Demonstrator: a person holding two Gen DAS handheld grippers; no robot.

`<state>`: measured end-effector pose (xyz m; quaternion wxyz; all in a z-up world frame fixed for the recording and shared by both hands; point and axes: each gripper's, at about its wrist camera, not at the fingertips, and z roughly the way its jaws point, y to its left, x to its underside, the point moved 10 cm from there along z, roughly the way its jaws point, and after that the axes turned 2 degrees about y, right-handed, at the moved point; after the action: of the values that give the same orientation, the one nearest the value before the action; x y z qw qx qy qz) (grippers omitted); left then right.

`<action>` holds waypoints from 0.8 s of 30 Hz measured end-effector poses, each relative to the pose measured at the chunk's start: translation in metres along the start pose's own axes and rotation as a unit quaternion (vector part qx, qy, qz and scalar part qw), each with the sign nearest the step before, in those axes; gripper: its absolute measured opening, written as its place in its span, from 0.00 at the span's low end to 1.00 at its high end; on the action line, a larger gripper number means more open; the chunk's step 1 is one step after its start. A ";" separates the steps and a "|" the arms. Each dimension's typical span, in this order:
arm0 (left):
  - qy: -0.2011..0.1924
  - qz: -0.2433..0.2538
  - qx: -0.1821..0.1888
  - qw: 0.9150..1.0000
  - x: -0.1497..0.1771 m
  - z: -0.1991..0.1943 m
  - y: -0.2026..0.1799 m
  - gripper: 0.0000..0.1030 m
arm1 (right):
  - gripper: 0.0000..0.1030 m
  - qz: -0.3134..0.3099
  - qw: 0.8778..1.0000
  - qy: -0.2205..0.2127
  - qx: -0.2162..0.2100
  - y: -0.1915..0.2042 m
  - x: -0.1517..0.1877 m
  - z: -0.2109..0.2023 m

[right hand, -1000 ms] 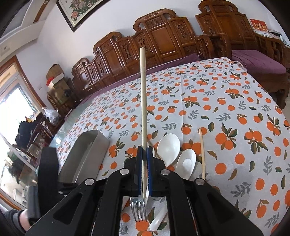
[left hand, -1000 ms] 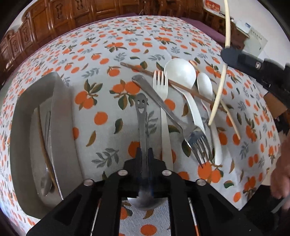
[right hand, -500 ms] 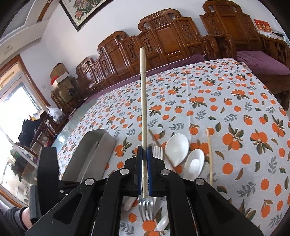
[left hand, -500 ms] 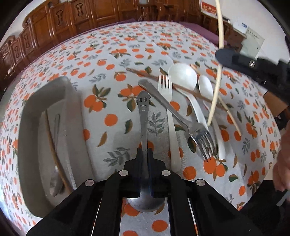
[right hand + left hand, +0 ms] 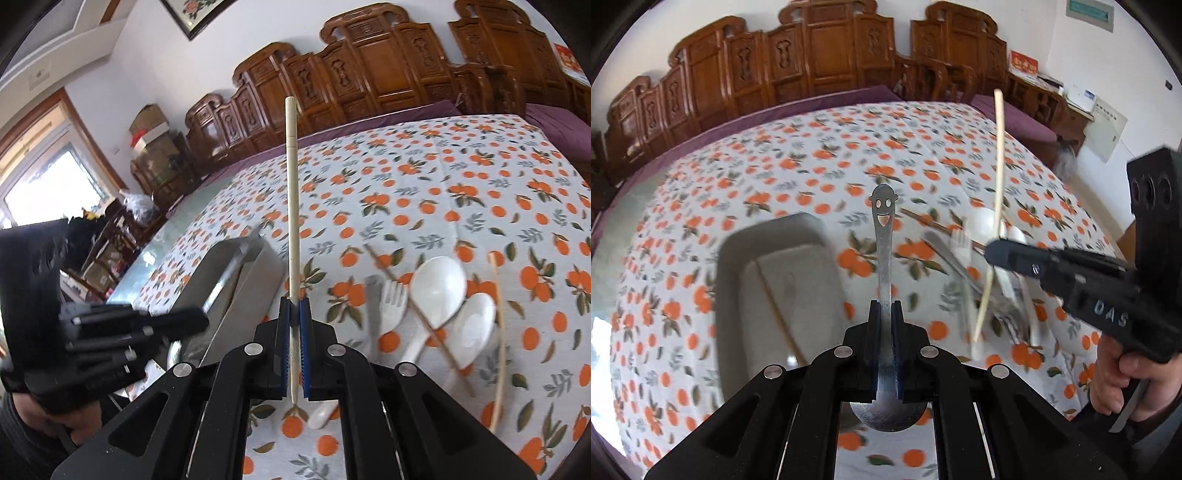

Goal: Organize utensils
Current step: 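Lift the spoon toward the tray with the left gripper, then lower the spoon into the tray and open the left gripper while the right gripper drops its chopstick in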

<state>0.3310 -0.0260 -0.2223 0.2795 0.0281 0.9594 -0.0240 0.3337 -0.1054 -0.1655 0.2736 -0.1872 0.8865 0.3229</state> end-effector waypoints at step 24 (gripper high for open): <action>0.032 -0.060 -0.014 0.998 0.038 0.053 0.090 0.05 | 0.06 -0.033 0.999 0.020 -0.009 0.037 0.000 0.029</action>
<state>0.3336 0.0617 -0.2895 0.2471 -0.0326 0.9681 -0.0265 0.3250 -0.0588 -0.1668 0.2647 -0.2251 0.8821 0.3180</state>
